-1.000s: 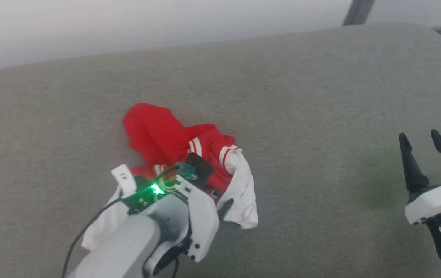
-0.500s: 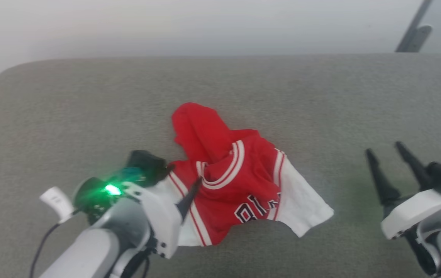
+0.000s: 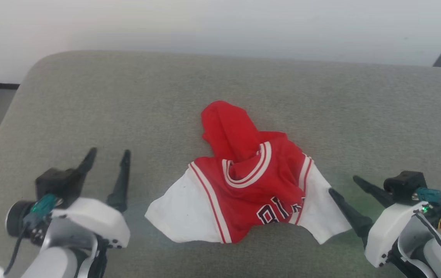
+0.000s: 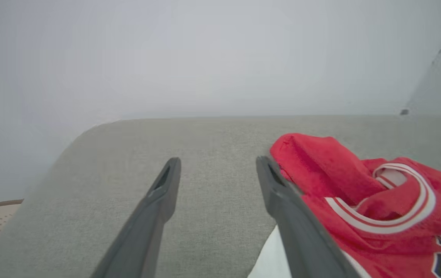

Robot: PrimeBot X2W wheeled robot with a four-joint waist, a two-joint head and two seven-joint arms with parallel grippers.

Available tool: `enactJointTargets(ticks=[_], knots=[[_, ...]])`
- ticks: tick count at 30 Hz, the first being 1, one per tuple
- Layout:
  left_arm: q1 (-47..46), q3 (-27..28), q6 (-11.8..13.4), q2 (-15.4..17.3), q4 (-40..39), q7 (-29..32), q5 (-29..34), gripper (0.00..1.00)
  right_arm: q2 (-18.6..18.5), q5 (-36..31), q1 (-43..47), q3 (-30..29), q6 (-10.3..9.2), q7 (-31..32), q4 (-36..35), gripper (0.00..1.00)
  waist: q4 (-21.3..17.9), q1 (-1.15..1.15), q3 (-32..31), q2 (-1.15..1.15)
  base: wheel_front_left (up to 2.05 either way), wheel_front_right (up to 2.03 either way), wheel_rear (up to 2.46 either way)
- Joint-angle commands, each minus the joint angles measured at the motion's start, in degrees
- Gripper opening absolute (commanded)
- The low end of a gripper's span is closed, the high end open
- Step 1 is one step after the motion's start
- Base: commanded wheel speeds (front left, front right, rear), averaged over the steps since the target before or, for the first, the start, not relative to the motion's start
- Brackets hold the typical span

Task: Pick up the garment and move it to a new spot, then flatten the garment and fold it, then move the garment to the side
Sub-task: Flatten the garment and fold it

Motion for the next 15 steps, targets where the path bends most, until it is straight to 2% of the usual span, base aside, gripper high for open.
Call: enactJointTargets(ticks=[1, 8, 13, 14, 15], knots=[[1.32, 0.78, 0.83, -0.36, 0.1, -1.6, 0.15, 1.0, -0.72, 1.11, 0.29, 0.59, 0.0, 1.4, -0.27, 1.0, 0.62, 0.0, 0.23, 0.0, 0.0, 0.0, 0.0], [6.14, 3.93, 3.22, -2.3, 0.85, -9.32, -0.6, 1.0, -3.4, 3.95, -0.61, 2.86, 0.0, 9.76, 1.3, 1.0, 2.74, 0.0, 1.14, 0.0, 0.0, 0.0, 0.0], [8.36, 5.14, 2.89, -3.52, 2.13, -13.96, -1.11, 1.0, -3.41, 4.76, -2.61, 4.32, 0.0, 12.05, 3.99, 1.0, 4.2, 0.0, 1.95, 0.0, 0.0, 0.0, 0.0], [8.69, 5.34, 2.83, -3.93, 2.49, -14.51, -1.44, 1.0, -3.83, 3.82, -3.1, 4.88, 0.0, 12.4, 5.01, 0.65, 4.53, 0.0, 2.1, 0.0, 0.0, 0.0, 0.0], [8.93, 5.52, 2.76, -4.31, 2.92, -14.96, -1.61, 1.0, -4.04, 3.16, -3.75, 5.46, 0.0, 12.09, 5.41, 0.19, 4.84, 0.0, 2.2, 0.0, 0.0, 0.0, 0.0]])
